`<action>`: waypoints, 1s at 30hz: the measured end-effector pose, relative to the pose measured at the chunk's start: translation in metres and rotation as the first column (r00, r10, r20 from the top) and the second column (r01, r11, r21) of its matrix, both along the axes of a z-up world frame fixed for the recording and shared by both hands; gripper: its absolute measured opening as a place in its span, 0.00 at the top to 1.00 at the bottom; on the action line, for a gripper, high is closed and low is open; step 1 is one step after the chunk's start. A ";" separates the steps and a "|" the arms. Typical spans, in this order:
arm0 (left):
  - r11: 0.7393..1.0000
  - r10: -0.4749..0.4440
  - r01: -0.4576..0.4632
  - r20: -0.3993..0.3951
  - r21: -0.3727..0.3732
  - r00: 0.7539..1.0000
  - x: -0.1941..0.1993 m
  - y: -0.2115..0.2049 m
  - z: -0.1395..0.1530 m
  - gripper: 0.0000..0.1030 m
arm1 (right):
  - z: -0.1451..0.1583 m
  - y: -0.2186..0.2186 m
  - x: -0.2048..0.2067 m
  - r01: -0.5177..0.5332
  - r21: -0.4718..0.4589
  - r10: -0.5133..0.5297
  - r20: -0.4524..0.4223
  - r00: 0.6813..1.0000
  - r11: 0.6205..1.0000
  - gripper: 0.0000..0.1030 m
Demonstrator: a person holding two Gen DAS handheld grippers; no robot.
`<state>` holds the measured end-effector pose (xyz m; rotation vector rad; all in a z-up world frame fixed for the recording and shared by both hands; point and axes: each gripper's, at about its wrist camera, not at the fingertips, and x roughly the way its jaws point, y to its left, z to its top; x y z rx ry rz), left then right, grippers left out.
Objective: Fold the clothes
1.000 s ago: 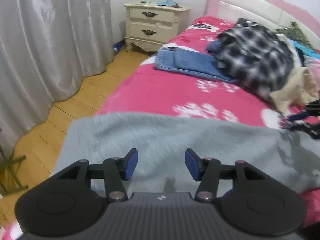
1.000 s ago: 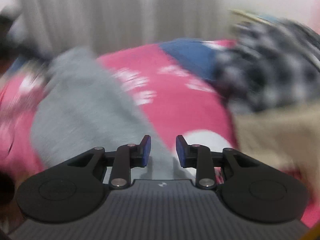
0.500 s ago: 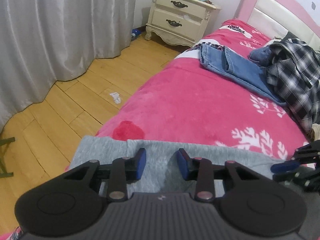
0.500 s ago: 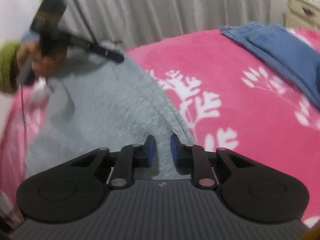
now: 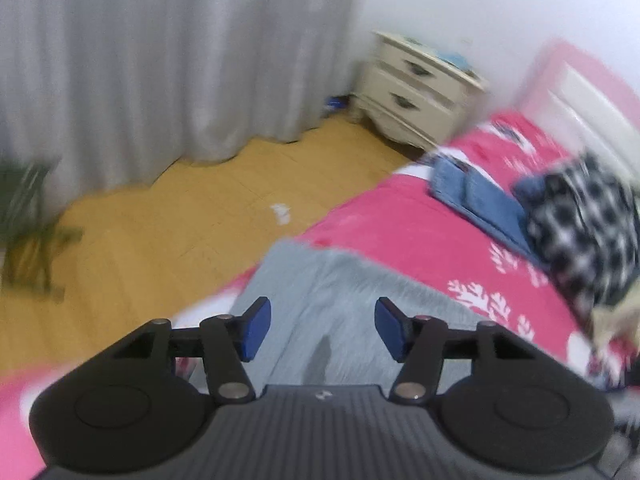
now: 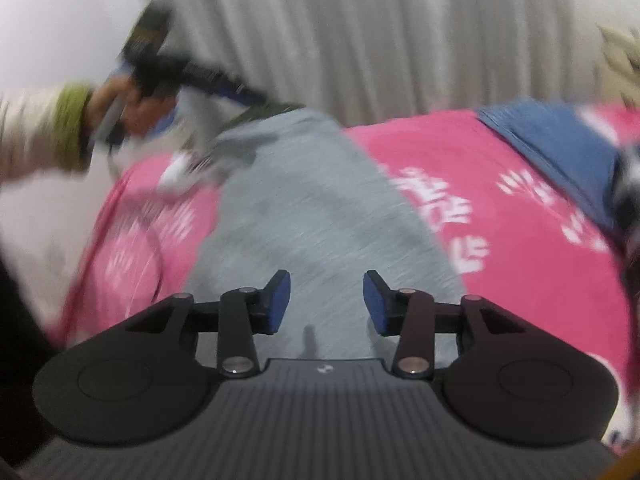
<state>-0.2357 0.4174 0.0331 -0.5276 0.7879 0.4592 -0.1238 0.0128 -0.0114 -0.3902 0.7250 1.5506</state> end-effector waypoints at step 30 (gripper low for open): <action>0.864 0.289 -0.377 -0.284 -0.334 0.914 0.025 0.052 -0.081 0.53 | -0.028 0.041 -0.134 -0.452 -0.229 0.506 0.323 0.800 0.862 0.99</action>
